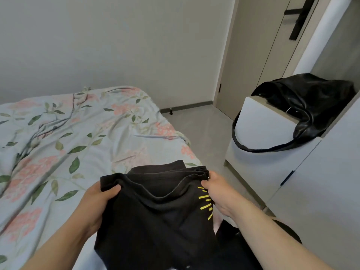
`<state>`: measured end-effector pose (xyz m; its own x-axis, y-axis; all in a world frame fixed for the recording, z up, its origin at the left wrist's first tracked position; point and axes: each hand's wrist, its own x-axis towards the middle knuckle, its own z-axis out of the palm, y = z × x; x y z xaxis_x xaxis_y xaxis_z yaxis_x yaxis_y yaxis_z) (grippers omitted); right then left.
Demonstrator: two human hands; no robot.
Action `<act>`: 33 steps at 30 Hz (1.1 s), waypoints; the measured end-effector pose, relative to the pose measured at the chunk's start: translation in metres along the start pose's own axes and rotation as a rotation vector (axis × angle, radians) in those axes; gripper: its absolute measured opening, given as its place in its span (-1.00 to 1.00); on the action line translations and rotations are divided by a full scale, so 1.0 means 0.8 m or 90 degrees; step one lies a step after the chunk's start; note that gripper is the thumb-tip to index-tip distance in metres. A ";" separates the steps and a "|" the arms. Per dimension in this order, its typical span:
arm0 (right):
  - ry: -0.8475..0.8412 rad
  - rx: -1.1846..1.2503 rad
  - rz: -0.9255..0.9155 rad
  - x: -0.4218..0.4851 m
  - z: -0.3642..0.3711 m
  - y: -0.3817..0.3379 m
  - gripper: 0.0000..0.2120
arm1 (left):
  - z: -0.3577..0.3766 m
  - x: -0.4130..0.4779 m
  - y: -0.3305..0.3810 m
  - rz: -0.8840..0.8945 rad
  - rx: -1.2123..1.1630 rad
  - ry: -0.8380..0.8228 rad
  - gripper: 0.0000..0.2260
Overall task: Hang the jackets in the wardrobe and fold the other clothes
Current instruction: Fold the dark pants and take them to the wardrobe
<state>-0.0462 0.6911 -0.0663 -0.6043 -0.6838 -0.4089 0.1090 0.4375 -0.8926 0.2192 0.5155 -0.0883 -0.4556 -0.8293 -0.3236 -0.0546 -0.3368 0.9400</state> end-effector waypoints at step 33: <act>0.021 -0.758 -0.212 0.206 0.100 0.059 -0.30 | 0.098 0.178 -0.077 0.238 1.016 0.010 -0.23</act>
<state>-0.0778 0.5522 -0.1912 -0.4862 -0.8562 -0.1750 -0.8291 0.5152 -0.2171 0.0883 0.4531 -0.1840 -0.6454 -0.7617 -0.0574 -0.7623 0.6376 0.1110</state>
